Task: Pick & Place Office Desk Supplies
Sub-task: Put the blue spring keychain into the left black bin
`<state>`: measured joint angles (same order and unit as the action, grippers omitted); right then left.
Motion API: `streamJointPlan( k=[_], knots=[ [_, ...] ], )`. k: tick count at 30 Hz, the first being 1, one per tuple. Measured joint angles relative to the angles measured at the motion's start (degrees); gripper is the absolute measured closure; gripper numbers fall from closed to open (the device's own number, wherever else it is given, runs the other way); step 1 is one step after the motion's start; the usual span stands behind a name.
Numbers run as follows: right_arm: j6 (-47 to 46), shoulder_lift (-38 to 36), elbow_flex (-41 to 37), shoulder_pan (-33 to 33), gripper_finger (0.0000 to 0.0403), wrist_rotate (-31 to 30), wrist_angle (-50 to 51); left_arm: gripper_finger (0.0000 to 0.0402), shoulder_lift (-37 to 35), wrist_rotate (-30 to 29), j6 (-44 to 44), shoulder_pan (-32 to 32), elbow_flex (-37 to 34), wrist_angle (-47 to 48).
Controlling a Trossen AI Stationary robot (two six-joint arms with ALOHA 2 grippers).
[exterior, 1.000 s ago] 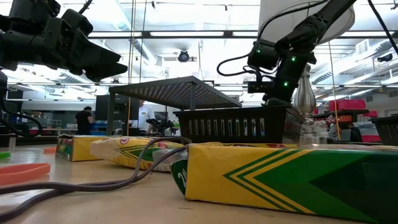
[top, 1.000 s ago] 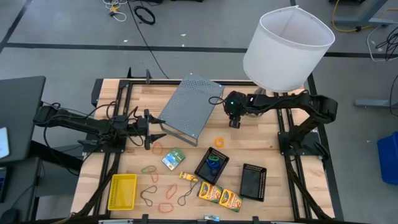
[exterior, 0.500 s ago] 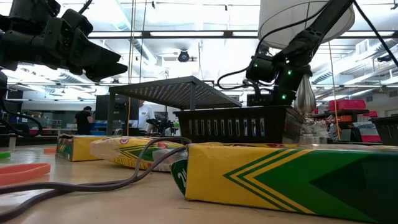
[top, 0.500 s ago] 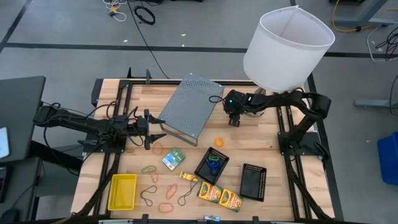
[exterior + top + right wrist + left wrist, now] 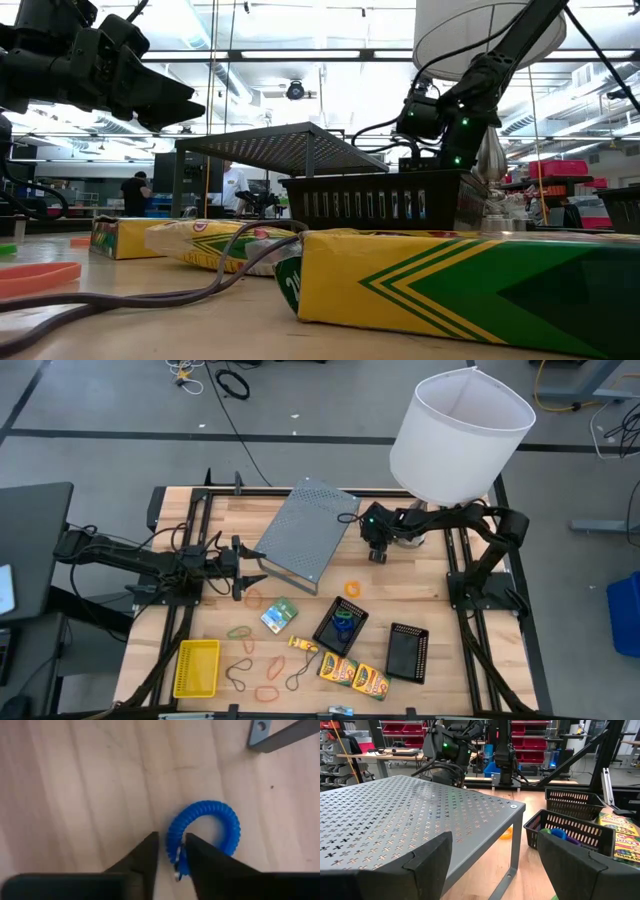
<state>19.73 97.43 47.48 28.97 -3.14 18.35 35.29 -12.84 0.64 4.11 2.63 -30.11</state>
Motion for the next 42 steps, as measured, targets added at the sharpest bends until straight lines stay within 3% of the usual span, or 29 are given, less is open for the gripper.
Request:
streamJointPlan(
  k=[3, 5, 19, 34, 42],
  knots=[
    [-0.7, 0.0, 0.1, -0.2, 0.0375, 1.2, 1.1, 0.0108, 0.0, 0.0, 0.0, 0.0, 0.0, 0.0],
    [-0.7, 0.0, 0.1, -0.8, 0.0389, 1.4, 1.8, 0.0108, 0.0, 0.0, 0.0, 0.0, 0.0, 0.0],
    [-6.3, -1.0, -0.2, -12.0, 0.0396, 3.3, 2.2, 0.0108, 0.0, 0.0, 0.0, 0.0, 0.0, 0.0],
    [-12.2, -11.1, -0.3, -24.5, 0.0396, 5.4, 0.2, 0.0108, 0.0, 0.0, 0.0, 0.0, 0.0, 0.1],
    [-12.2, -16.0, -0.2, -29.4, 0.0396, 10.5, -10.2, 0.0108, 0.0, 0.0, 0.0, 0.0, 0.0, 0.3]
  ],
)
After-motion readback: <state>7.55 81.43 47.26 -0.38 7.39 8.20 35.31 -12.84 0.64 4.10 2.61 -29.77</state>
